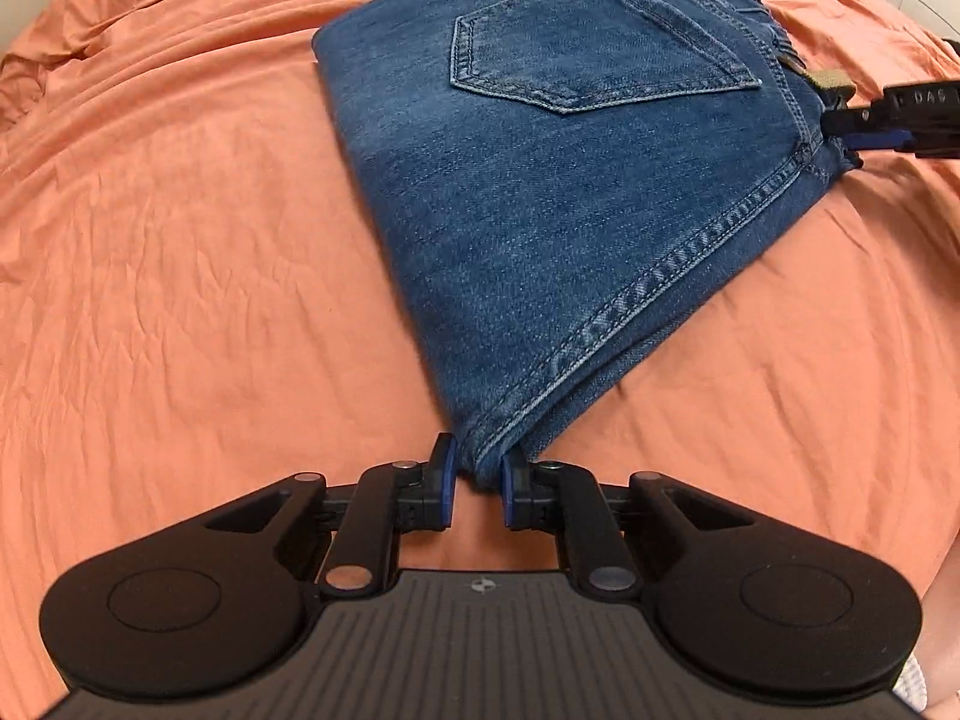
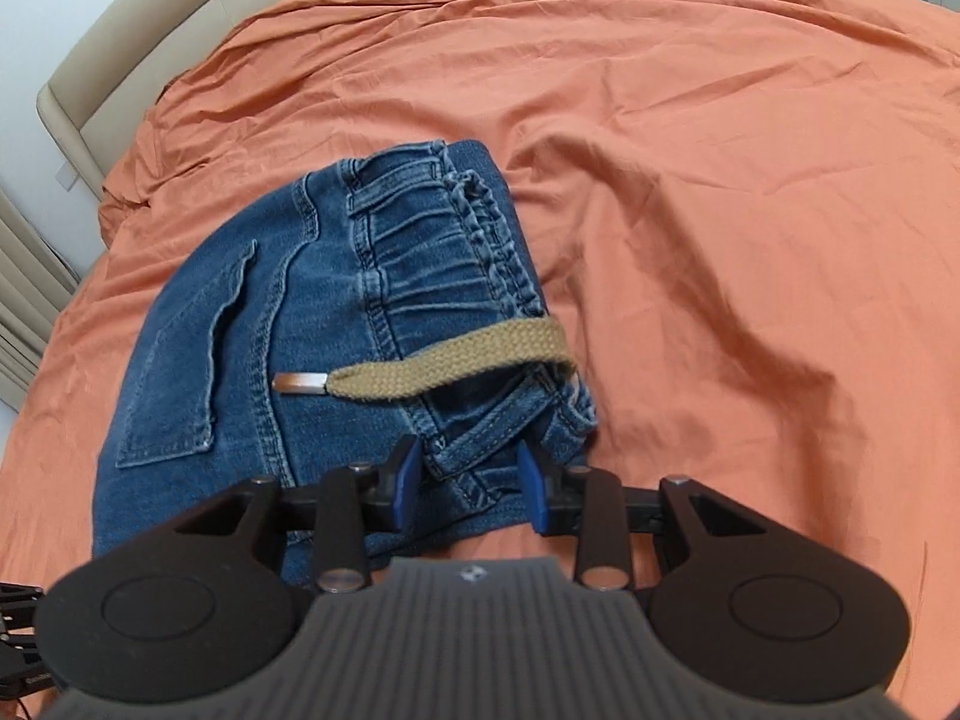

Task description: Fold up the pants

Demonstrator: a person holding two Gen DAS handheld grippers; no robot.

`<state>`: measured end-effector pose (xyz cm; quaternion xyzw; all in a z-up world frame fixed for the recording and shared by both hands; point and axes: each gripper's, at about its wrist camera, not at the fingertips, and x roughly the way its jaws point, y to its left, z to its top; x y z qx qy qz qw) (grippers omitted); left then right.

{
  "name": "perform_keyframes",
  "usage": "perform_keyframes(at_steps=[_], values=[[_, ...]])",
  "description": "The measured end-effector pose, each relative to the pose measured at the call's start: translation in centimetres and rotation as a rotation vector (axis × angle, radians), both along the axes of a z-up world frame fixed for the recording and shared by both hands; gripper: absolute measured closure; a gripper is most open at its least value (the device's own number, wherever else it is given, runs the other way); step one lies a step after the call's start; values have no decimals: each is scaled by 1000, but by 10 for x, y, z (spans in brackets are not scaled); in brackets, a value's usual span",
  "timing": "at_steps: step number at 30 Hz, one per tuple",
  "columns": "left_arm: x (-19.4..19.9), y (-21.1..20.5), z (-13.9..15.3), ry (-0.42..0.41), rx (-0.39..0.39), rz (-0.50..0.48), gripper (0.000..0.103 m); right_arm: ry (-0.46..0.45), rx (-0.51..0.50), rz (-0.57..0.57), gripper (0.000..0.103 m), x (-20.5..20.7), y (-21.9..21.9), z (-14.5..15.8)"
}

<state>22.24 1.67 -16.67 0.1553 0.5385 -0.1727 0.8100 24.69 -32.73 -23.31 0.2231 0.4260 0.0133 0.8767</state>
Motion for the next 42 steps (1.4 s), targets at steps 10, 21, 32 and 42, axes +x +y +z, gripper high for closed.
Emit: perform_keyframes(at_steps=[10, 21, 32, 42], values=[[-20, -1, 12, -15, 54, 44, 83, 45, 21, -6, 71, -12, -5, -1], [-19, 26, 64, -275, -9, 207, 81, -55, 46, -51, 60, -45, -14, 36], [24, 33, 56, -302, -94, 299, 43, -164, 56, -55, 43, -21, -25, 44], [92, 73, 19, -171, -543, 492, 32, -167, 222, -24, 31, 32, -48, 23]])
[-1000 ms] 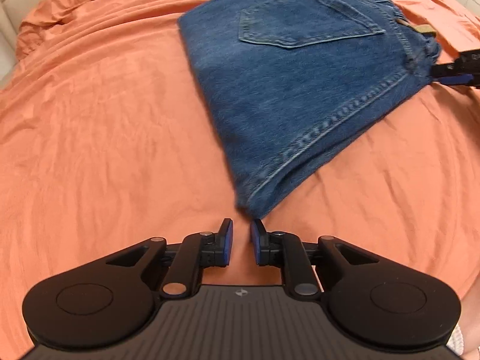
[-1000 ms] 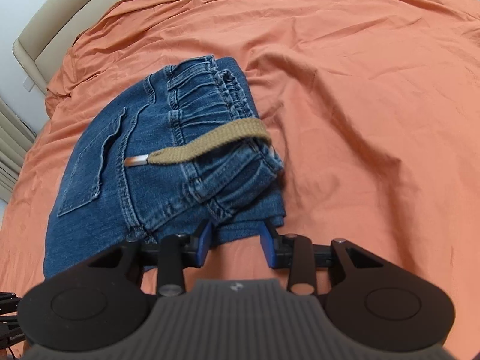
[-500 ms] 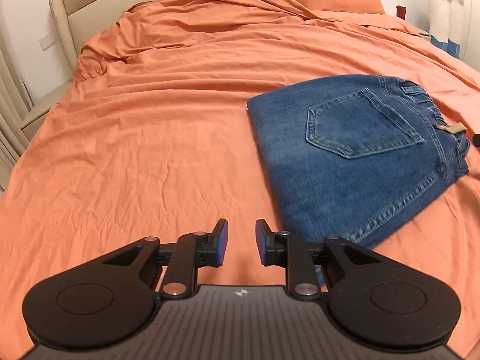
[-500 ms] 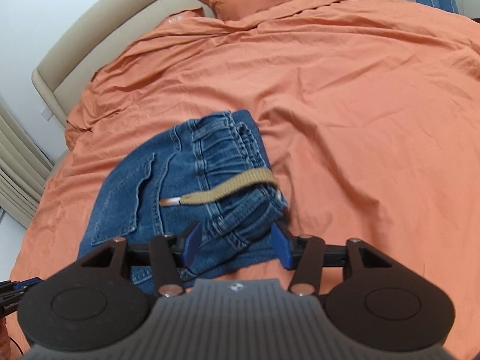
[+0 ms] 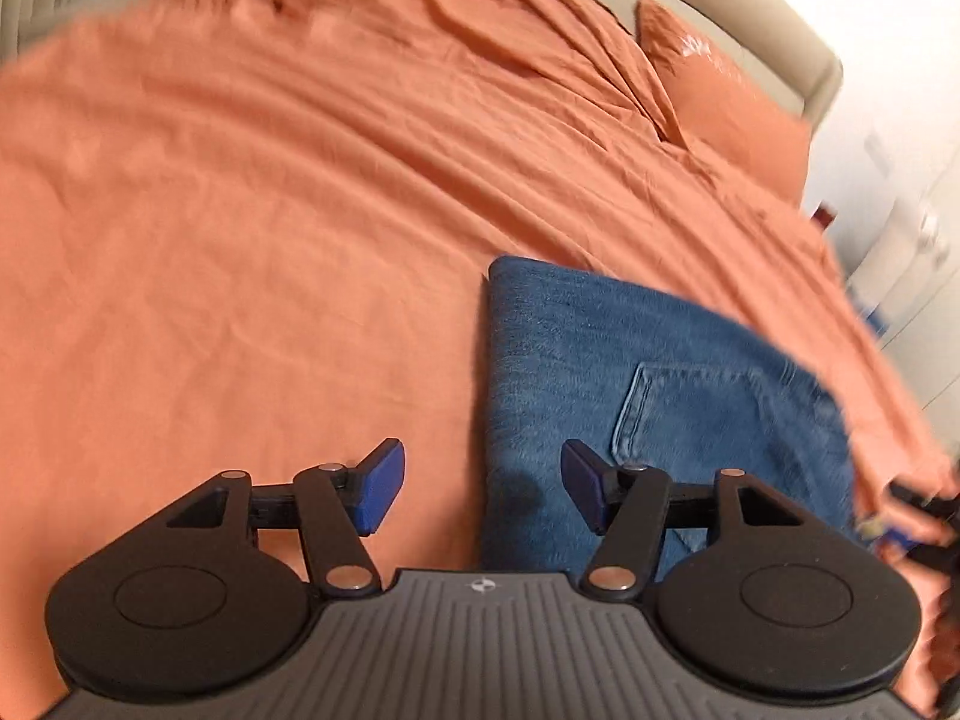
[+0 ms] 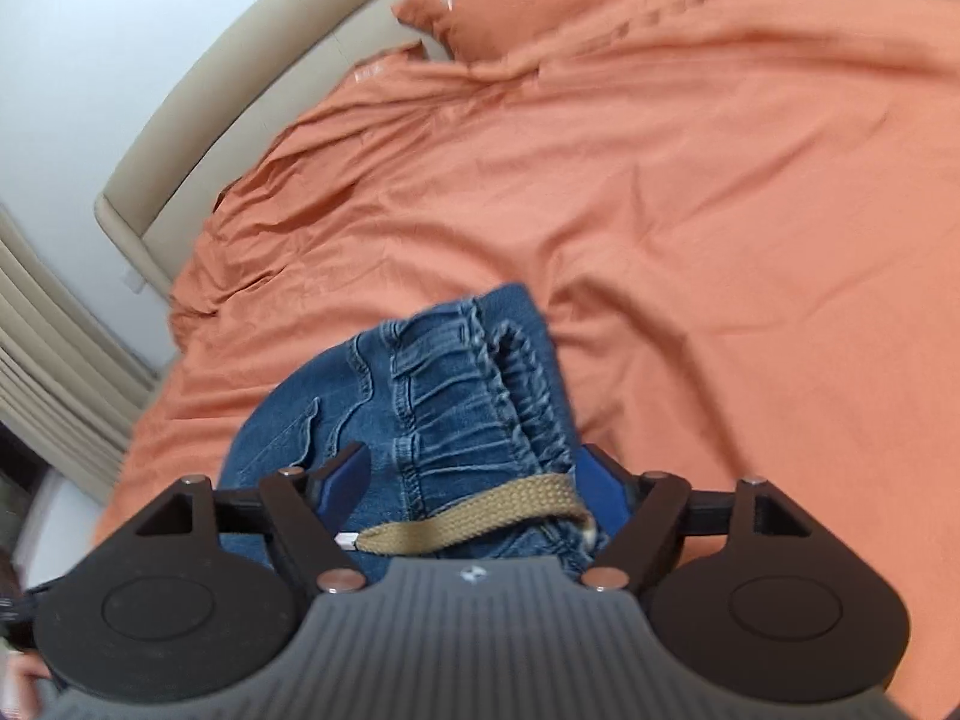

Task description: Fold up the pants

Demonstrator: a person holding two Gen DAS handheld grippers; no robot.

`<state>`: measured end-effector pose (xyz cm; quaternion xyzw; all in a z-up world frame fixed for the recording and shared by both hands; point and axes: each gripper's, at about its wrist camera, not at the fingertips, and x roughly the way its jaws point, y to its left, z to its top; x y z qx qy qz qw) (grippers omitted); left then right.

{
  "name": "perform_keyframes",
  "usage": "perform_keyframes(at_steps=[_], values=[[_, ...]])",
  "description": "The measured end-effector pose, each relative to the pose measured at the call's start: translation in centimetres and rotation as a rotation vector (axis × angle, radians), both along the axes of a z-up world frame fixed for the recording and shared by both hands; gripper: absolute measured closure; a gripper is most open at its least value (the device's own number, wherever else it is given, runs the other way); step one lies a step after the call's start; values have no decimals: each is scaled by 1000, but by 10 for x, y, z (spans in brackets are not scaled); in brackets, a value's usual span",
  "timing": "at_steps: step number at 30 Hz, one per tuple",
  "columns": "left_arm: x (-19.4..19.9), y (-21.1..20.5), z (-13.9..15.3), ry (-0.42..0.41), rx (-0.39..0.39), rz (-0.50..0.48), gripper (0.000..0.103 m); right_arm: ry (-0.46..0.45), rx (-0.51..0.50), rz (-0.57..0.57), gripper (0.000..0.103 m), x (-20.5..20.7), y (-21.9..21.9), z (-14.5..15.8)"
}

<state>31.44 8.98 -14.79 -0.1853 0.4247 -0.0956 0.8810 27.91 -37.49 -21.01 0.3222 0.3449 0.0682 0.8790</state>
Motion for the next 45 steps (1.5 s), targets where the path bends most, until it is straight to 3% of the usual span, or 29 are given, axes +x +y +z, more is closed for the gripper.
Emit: perform_keyframes(at_steps=[5, 8, 11, 13, 16, 19, 21, 22, 24, 30, 37, 45], values=[[26, 11, -29, 86, -154, -37, 28, 72, 102, 4, 29, 27, -19, -26], [38, 11, -42, 101, -218, -72, 26, 145, 182, 38, 26, 43, -27, -45], [47, 11, -50, 110, -259, -110, 25, 162, 258, 60, 24, 54, -31, -59], [52, 10, -55, 108, -273, -132, 26, 154, 283, 82, 26, 60, -30, -61], [54, 9, -59, 103, -293, -144, 27, 138, 304, 101, 36, 68, -28, -66], [55, 7, -59, 101, -290, -149, 36, 131, 350, 109, 44, 72, -31, -74], [55, 6, -58, 104, -297, -158, 53, 125, 353, 113, 53, 71, -30, -74], [55, 5, -58, 107, -300, -155, 55, 118, 350, 117, 55, 70, -29, -73], [55, 3, -56, 102, -282, -155, 64, 105, 341, 122, 63, 68, -28, -70], [54, -3, -43, 80, -231, -146, 92, 50, 246, 133, 73, 64, -17, -53], [52, -15, -31, 55, -147, -166, 95, 8, 150, 134, 83, 57, -7, -22], [46, -15, -15, 25, -132, -187, 96, 7, 85, 138, 86, 50, 6, 8]])
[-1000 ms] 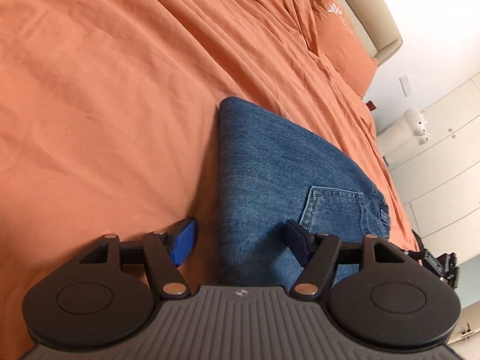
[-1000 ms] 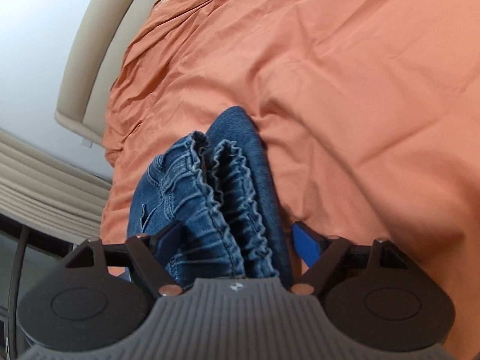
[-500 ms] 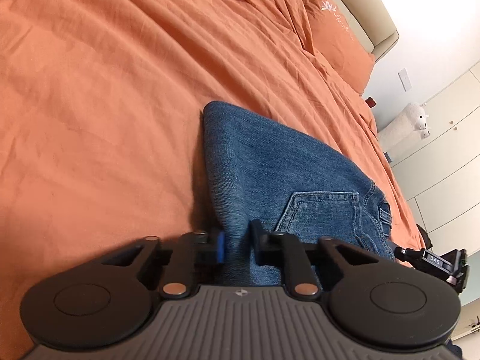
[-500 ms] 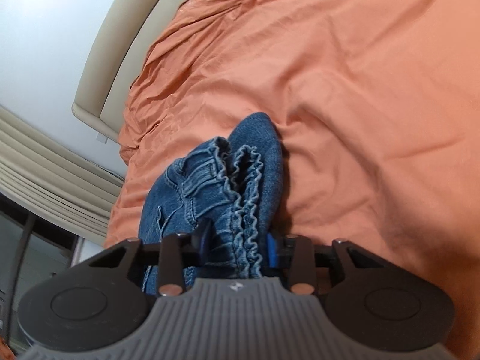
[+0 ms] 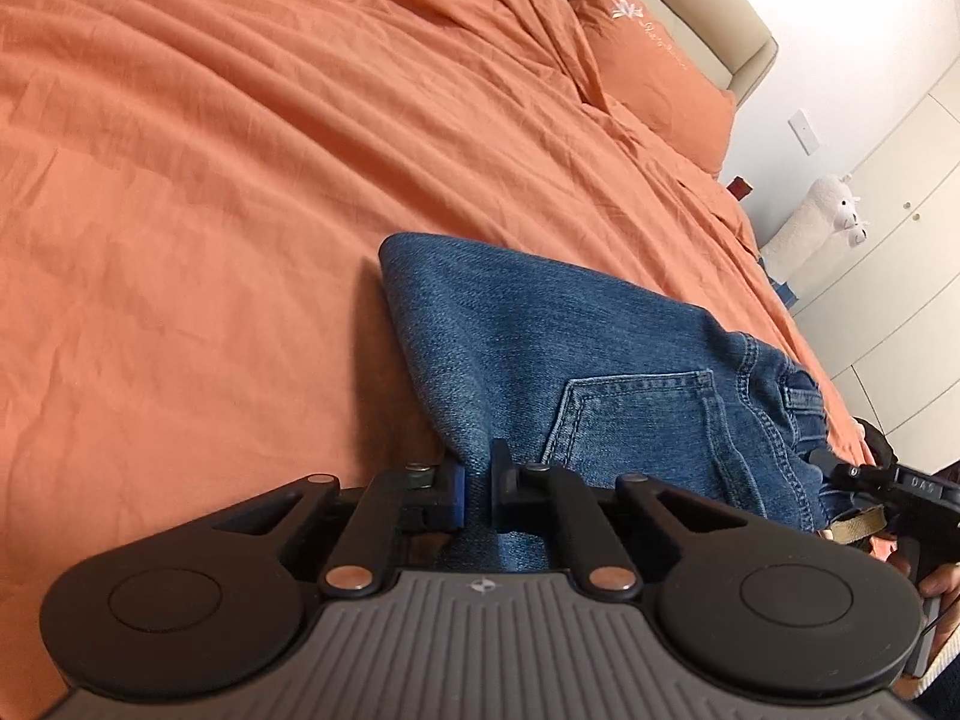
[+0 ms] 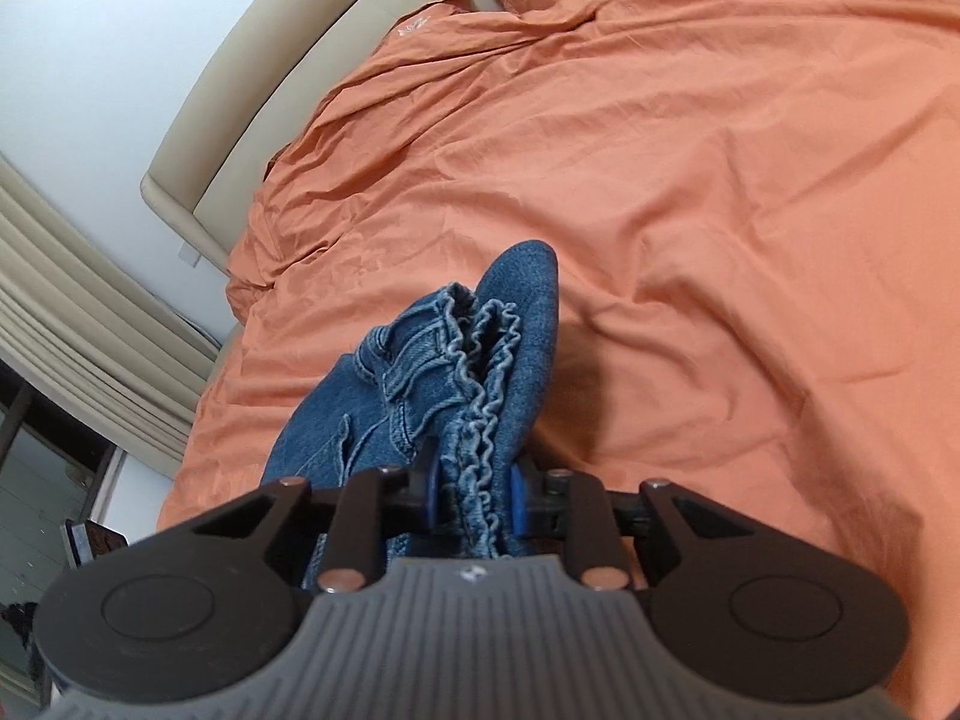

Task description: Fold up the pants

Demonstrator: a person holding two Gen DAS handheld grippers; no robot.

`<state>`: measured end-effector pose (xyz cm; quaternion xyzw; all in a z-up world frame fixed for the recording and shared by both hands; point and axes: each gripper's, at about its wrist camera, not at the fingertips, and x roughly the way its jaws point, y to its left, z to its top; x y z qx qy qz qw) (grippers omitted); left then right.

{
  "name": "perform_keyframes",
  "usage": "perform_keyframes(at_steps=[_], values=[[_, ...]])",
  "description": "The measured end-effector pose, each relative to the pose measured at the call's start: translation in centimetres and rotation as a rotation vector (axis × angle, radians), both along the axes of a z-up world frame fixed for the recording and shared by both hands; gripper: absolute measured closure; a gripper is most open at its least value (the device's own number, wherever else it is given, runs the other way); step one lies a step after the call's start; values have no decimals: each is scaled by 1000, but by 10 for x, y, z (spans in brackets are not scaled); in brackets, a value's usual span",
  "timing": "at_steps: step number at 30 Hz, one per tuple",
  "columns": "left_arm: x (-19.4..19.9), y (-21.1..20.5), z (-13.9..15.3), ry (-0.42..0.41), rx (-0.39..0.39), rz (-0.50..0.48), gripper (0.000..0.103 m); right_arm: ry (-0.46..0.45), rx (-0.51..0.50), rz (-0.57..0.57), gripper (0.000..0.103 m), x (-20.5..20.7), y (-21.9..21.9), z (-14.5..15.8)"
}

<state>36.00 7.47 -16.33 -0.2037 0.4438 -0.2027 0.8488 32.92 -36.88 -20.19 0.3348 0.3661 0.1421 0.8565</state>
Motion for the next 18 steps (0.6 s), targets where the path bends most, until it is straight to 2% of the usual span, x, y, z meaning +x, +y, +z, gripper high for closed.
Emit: perform_keyframes(at_steps=[7, 12, 18], values=[[-14, 15, 22, -40, 14, -5, 96, -41, -76, 55, 87, -5, 28, 46], [-25, 37, 39, -40, 24, 57, 97, -51, -77, 102, 87, -7, 54, 62], [-33, 48, 73, -64, 118, 134, 96, -75, -36, 145, 87, -6, 88, 74]])
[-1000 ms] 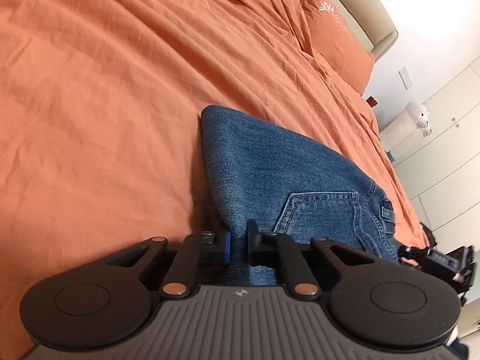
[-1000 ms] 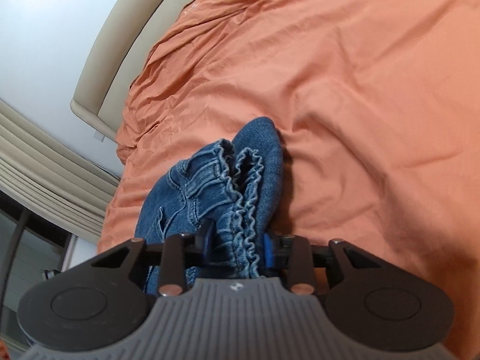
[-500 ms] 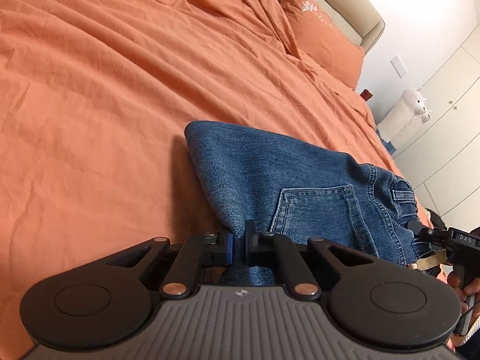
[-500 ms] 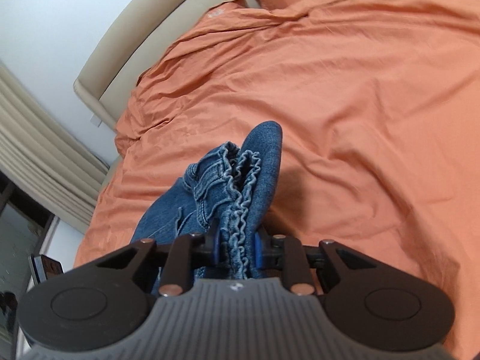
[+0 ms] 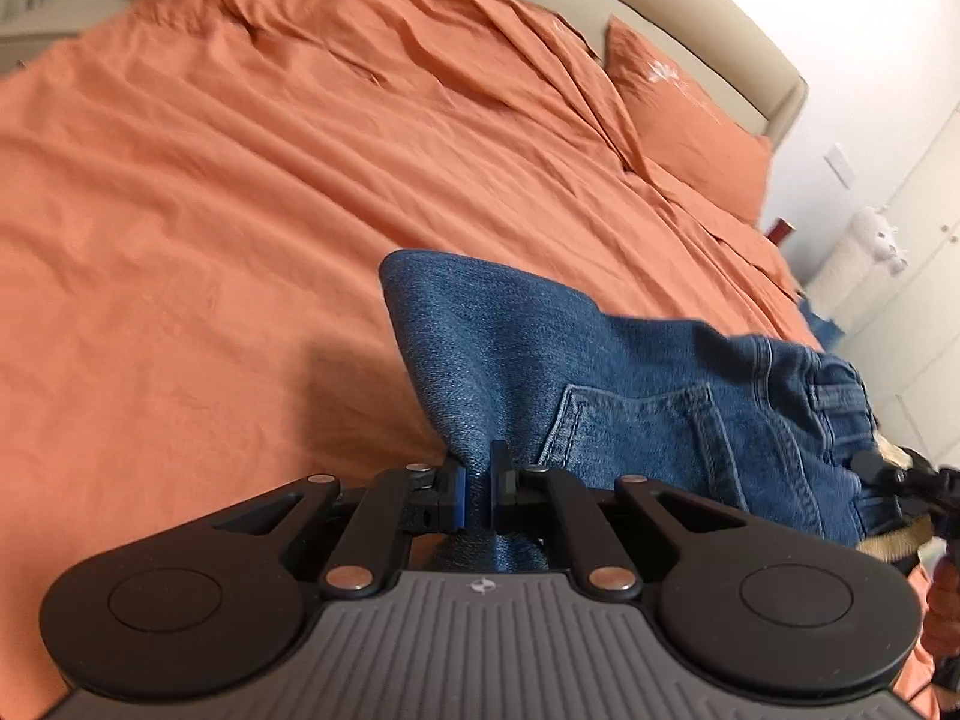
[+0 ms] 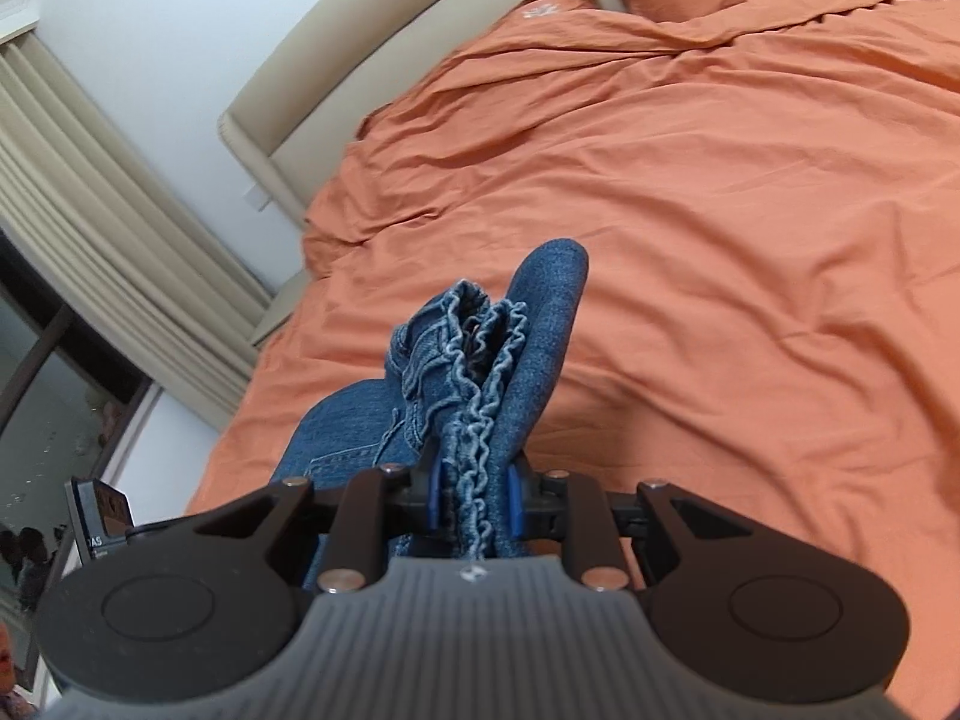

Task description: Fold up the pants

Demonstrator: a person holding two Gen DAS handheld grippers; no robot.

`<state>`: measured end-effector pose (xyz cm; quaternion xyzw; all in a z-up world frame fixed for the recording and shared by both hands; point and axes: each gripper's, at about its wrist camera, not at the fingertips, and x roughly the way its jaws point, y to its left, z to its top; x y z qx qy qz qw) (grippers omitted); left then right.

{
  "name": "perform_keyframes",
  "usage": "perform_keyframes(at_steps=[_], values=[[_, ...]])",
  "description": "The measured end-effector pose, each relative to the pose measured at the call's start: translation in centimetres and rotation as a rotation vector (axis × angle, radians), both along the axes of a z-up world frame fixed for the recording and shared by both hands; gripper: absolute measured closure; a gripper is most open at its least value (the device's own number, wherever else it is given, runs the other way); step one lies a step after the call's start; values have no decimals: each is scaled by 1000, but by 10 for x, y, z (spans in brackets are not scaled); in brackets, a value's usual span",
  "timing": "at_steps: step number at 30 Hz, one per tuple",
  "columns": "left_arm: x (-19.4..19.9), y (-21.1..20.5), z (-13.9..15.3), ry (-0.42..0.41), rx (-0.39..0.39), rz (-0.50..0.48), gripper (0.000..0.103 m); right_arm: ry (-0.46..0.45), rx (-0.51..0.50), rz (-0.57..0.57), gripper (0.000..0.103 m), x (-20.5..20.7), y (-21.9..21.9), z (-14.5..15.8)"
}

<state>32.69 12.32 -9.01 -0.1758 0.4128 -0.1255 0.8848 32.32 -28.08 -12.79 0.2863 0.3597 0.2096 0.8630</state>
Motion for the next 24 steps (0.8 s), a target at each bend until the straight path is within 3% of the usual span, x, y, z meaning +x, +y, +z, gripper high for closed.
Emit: perform_keyframes(at_steps=[8, 16, 20, 24], values=[[-5, 12, 41, -23, 128, 160, 96, -6, 84, 38, 87, 5, 32, 8], [-3, 25, 55, -48, 212, 270, 96, 7, 114, 95, 87, 20, 69, 5], [-1, 38, 52, -39, 288, 269, 96, 19, 127, 122, 87, 32, 87, -2], [-3, 51, 48, -24, 421, 211, 96, 42, 158, 157, 87, 52, 111, -19]])
